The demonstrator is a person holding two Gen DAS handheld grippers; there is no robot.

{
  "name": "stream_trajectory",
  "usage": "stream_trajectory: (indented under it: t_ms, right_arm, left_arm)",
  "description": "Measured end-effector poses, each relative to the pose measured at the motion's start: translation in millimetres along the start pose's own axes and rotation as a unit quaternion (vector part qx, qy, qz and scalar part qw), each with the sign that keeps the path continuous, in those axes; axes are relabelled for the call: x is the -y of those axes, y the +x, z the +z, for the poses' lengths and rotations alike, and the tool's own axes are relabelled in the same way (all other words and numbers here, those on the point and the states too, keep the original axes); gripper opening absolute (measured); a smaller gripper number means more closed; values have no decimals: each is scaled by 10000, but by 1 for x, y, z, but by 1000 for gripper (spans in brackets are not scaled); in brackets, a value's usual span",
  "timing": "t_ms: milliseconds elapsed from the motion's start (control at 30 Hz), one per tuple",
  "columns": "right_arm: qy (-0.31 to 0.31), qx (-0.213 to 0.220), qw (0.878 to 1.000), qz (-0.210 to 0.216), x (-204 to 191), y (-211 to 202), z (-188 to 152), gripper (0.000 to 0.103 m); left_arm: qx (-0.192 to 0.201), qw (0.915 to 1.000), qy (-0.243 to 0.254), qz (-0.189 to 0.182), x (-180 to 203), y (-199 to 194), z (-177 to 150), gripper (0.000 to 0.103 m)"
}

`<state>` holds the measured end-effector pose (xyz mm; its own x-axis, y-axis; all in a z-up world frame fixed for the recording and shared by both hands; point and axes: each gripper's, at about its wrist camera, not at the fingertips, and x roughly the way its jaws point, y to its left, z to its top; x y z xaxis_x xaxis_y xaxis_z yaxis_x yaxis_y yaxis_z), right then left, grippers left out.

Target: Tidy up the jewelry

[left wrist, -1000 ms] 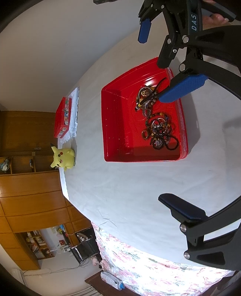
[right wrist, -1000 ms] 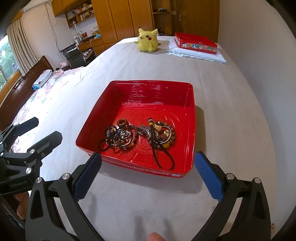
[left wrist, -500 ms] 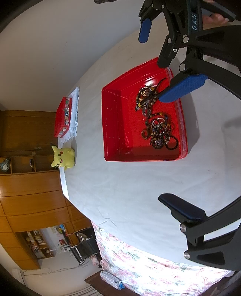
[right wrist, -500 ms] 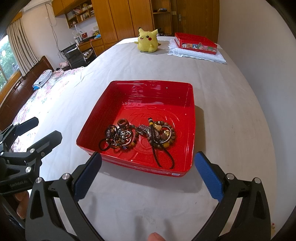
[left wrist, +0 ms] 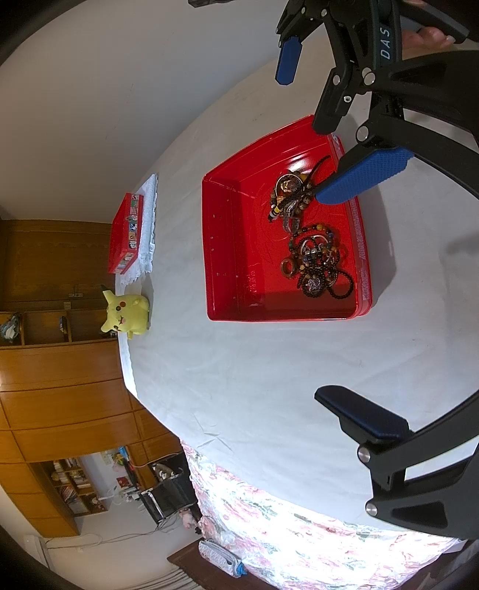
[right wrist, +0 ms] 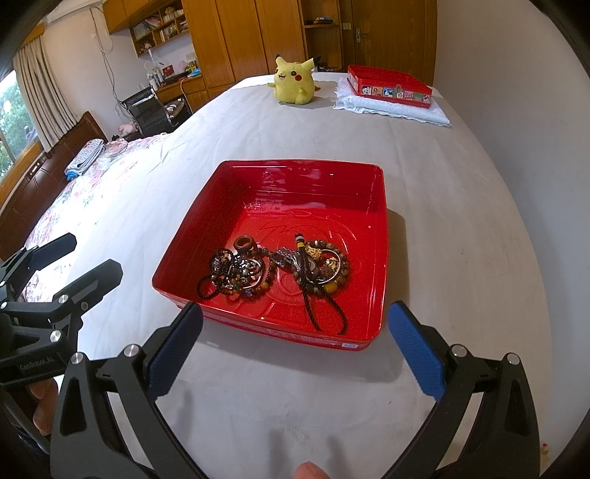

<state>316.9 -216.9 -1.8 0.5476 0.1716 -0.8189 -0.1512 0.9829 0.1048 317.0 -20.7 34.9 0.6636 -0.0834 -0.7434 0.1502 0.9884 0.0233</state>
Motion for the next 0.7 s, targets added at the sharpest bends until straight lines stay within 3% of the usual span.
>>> stream_trajectory:
  t_ms: [700]
  right_arm:
    - [-3, 5, 10000, -1, 1, -1, -1, 100]
  left_arm:
    - [27, 10000, -8, 1, 1, -5, -1, 99]
